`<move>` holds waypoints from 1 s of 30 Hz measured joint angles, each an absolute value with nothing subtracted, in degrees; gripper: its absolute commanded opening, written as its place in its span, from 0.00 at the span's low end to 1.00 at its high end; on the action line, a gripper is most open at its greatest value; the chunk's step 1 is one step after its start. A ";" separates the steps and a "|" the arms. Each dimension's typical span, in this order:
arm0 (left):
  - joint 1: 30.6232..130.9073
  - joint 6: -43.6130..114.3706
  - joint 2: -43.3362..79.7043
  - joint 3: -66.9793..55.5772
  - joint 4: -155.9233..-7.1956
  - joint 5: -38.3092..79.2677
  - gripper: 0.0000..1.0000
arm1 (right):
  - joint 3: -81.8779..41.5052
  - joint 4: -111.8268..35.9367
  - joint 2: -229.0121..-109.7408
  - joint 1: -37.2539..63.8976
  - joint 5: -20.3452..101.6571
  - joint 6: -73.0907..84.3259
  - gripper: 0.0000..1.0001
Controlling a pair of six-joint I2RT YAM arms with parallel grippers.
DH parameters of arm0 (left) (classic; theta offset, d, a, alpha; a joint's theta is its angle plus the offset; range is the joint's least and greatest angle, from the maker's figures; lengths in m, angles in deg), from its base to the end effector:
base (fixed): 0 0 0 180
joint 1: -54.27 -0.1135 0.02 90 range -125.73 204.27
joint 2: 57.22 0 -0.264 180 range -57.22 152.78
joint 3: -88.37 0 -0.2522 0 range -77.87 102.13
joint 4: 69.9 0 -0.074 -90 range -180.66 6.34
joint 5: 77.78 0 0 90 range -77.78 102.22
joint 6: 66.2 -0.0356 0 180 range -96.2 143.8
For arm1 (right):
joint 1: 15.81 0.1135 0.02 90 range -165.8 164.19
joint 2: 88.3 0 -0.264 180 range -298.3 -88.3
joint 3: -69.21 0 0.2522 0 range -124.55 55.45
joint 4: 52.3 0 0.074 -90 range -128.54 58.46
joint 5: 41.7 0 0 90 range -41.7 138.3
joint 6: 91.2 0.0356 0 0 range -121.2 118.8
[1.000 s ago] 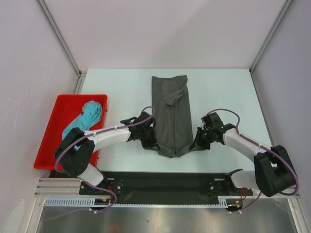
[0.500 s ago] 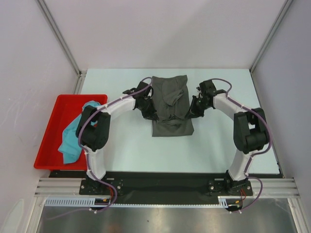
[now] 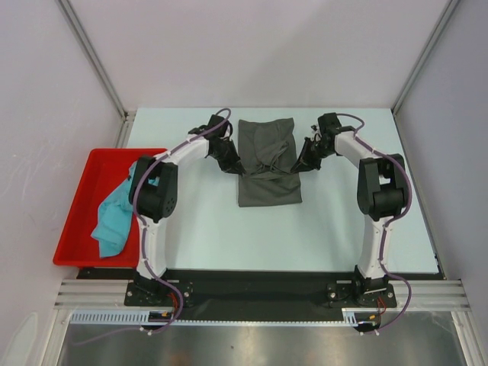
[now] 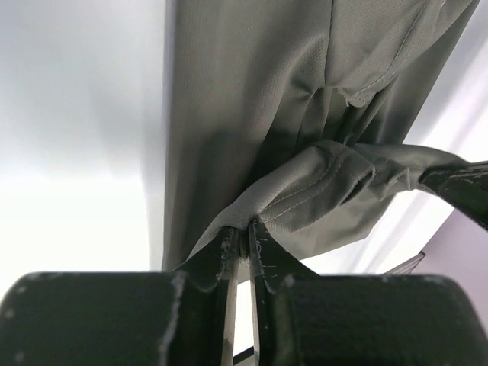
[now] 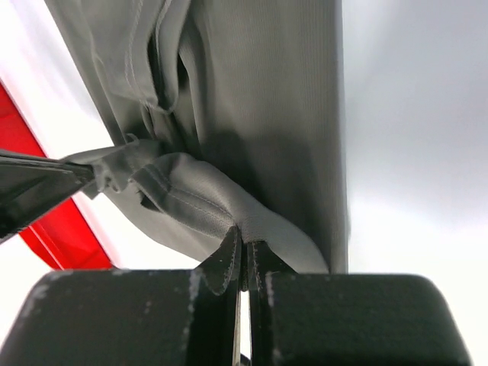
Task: Fold and stack the t-shirts
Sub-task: Fold the tshirt
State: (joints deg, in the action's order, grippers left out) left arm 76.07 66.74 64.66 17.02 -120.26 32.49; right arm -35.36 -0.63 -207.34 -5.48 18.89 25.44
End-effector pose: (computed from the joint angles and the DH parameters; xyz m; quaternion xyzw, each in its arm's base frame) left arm 0.4157 -0.1796 0.1838 -0.1363 0.9495 -0.2651 0.0982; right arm 0.4246 0.0952 0.1853 0.0823 0.9442 0.2989 0.1109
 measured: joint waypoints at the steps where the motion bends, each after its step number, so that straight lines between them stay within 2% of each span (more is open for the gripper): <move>1: 76.05 66.72 65.08 17.39 -120.28 32.69 0.15 | -35.84 -0.63 -207.69 -5.57 18.69 25.33 0.00; 10: 75.61 66.69 68.09 20.32 -121.01 33.65 0.19 | -37.87 -0.72 -211.19 -6.50 16.07 25.09 0.04; 13: 75.15 66.65 68.68 21.63 -121.40 33.67 0.23 | -39.53 -0.70 -213.04 -6.75 15.26 25.09 0.06; 15: 74.71 66.30 69.67 23.71 -121.86 33.74 0.32 | -41.08 -0.56 -214.38 -7.03 14.89 25.11 0.09; 16: 74.54 66.13 70.26 24.85 -122.03 33.74 0.42 | -42.00 -0.48 -215.01 -7.20 14.74 25.11 0.12; 17: 74.34 65.69 70.98 26.11 -122.21 33.80 0.48 | -43.20 -0.26 -215.62 -7.40 14.65 25.15 0.23; 19: 74.06 65.25 72.40 28.72 -122.91 33.80 0.62 | -46.72 0.94 -217.20 -7.86 14.52 24.98 0.31; 23: 73.73 63.63 73.58 32.98 -126.25 31.31 0.73 | -53.85 4.31 -219.05 -9.28 16.03 23.32 0.54; 27: 73.88 61.27 71.07 33.20 -128.33 25.93 0.68 | -57.74 8.18 -218.55 -10.33 20.27 19.56 0.57; 30: 74.45 59.72 65.41 28.39 -126.86 24.84 0.51 | -54.88 9.14 -215.45 -10.31 22.69 17.72 0.55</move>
